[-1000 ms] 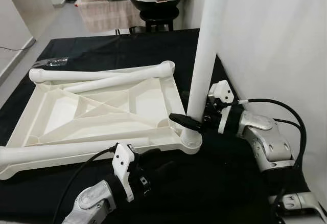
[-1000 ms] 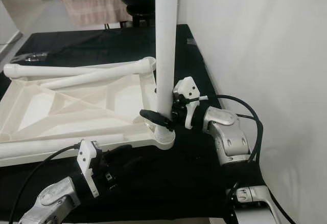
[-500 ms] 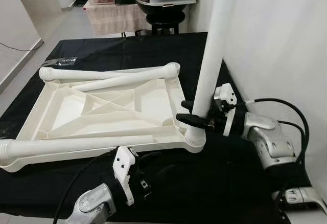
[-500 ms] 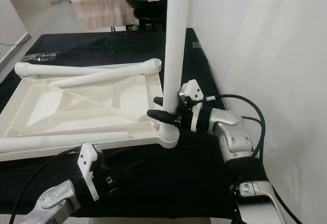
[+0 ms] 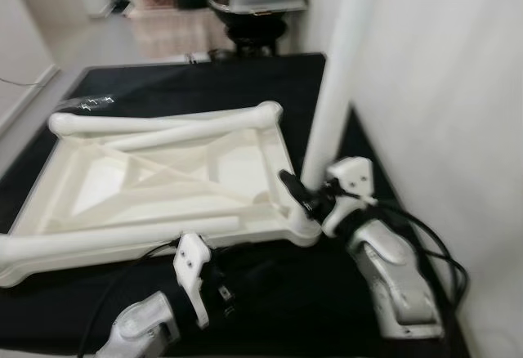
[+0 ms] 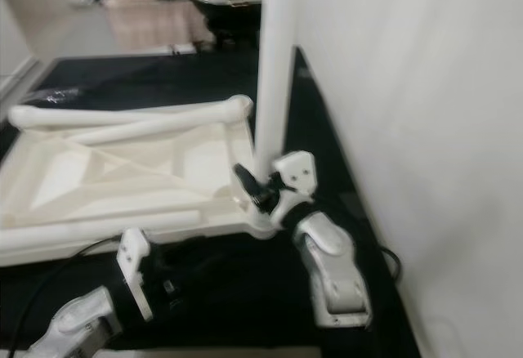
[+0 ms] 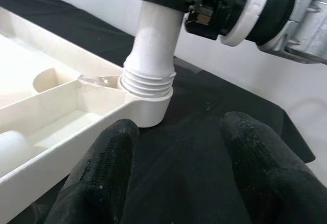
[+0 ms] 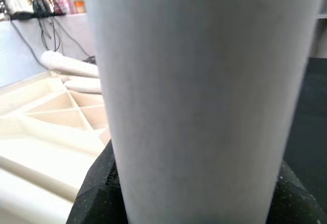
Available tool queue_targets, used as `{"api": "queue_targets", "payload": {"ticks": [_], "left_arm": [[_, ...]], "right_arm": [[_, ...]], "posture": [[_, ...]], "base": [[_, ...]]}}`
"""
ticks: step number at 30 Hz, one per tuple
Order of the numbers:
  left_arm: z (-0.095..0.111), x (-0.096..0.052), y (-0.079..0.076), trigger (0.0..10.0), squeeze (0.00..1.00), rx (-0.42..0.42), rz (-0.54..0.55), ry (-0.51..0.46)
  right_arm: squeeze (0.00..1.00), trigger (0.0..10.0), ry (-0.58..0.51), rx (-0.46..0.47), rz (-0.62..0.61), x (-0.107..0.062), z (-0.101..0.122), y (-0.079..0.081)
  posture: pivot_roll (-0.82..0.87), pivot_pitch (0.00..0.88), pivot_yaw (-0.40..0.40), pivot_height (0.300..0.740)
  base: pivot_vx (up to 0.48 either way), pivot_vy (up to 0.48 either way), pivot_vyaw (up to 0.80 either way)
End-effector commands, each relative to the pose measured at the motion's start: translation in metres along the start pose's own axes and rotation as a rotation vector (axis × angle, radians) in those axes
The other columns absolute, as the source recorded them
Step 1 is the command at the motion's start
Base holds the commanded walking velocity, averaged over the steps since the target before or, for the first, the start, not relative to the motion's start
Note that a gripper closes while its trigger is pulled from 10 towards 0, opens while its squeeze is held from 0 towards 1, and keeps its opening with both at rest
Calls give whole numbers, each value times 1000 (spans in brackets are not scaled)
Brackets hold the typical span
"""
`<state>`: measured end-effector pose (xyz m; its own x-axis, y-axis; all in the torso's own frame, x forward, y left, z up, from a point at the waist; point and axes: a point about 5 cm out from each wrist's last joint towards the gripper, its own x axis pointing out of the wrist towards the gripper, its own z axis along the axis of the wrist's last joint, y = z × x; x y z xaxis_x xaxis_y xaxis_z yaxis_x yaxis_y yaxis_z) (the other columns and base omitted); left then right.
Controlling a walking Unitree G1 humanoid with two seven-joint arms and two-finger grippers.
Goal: Building children table
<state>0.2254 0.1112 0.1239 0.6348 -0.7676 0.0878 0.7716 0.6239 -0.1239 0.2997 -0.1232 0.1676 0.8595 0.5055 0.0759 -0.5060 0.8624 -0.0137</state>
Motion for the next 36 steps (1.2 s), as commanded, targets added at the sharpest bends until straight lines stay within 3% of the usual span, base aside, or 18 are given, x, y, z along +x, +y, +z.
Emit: {"api": "queue_targets", "payload": {"ticks": [1, 4, 5, 7, 8, 10, 11, 14, 17, 18, 20, 23, 29, 30, 31, 36], "left_arm": [[-4, -4, 2, 10000, 0, -12, 10, 21], [-4, -4, 3, 10000, 0, -11, 21, 17], [-4, -4, 3, 10000, 0, -11, 26, 16], [-3, -4, 3, 10000, 0, -11, 27, 15], [-4, -4, 3, 10000, 0, -11, 22, 19], [-4, -4, 3, 10000, 0, -11, 18, 21], [-4, -4, 3, 10000, 0, -11, 13, 25], [-5, -2, 1, 10000, 0, -16, -1, 31], [-5, -2, 1, 10000, 0, -19, -5, 32], [-5, -1, 0, 10000, 0, -20, -9, 31], [-5, -1, 0, 10000, 0, -20, -9, 31], [-5, 0, -3, 10000, 0, -16, -18, 31], [-5, 0, -4, 10000, 0, 2, -22, 35], [-5, 1, -5, 10000, 0, 16, -21, 40], [-5, 1, -5, 10000, 0, 39, -17, 45], [-4, -1, -6, 10000, 0, 122, 28, 55]], "right_arm": [[0, 0, 179, 102, -13, -8, -40, 4], [0, 0, 177, 103, -13, -8, -39, 4], [0, 10000, 184, 118, -42, -9, -38, 2], [0, 10000, 177, 138, -45, -9, -36, -1], [816, 10000, 150, 115, -11, -8, -28, 0], [816, 10000, 130, 96, 15, -7, -23, 1], [1000, 10000, 103, 97, 68, -4, -15, -2], [984, 10000, 58, 49, 245, 4, 5, -16], [984, 10000, 56, 31, 289, 5, 8, -19], [0, 10000, 63, -6, 342, 7, 11, -23], [0, 10000, 63, -6, 342, 7, 11, -23], [0, 10000, 109, -69, 510, 16, 17, -39], [0, 10000, 150, -62, 562, 23, 17, -46], [0, 1294, 159, -51, 575, 24, 16, -48], [0, 0, 172, -35, 587, 23, 13, -48], [0, 0, 194, -11, 593, 13, 1, -52]], "posture": [[-99, 141, 25, 740], [-95, 141, 23, 740], [-91, 141, 23, 740], [-88, 135, 24, 740], [-83, 134, 31, 740], [-83, 134, 31, 740], [-71, 127, 30, 740], [-67, 119, 21, 740], [-66, 118, 20, 740], [-63, 116, 13, 740], [-63, 116, 13, 740], [-50, 106, 4, 740], [-39, 102, -1, 740], [-32, 100, -5, 740], [-30, 100, -4, 740], [-32, 100, 1, 740]], "base": [[0, 0, 0], [0, 0, 0], [0, 0, 0], [0, 0, 0], [0, 0, 0], [0, 0, 0], [0, 0, 0], [0, 0, 0], [0, 0, 0], [0, 0, 0], [0, 0, 0], [0, 0, 0], [0, 0, 0], [0, 0, 0], [0, 0, 0], [0, 0, 0]]}}
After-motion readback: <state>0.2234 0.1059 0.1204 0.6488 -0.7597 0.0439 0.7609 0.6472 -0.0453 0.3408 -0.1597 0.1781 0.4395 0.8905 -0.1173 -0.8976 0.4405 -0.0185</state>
